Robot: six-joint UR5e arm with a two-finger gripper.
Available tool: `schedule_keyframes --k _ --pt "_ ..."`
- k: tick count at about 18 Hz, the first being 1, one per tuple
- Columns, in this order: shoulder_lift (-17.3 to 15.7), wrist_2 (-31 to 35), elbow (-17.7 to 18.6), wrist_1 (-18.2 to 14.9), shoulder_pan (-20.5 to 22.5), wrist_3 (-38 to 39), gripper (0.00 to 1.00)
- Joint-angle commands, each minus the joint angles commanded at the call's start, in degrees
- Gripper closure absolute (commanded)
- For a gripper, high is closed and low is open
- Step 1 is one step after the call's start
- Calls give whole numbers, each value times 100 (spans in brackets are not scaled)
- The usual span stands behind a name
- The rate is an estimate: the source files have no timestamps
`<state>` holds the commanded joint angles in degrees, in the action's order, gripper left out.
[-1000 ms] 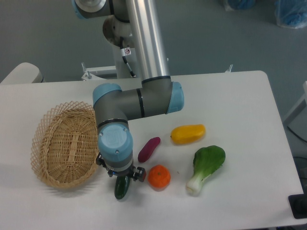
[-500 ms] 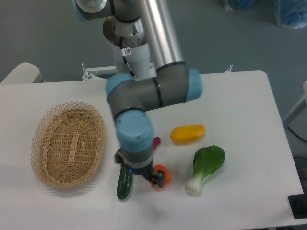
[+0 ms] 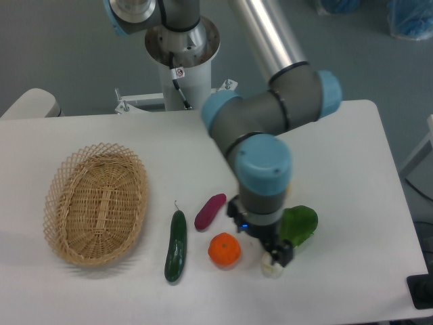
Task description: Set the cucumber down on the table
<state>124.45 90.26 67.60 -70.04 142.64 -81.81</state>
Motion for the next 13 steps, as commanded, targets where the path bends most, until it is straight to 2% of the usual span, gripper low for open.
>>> schedule_keyframes --k 8,13 --pt "273 26 -326 -27 273 -784 0" --pt "282 26 -335 -62 291 -898 0"
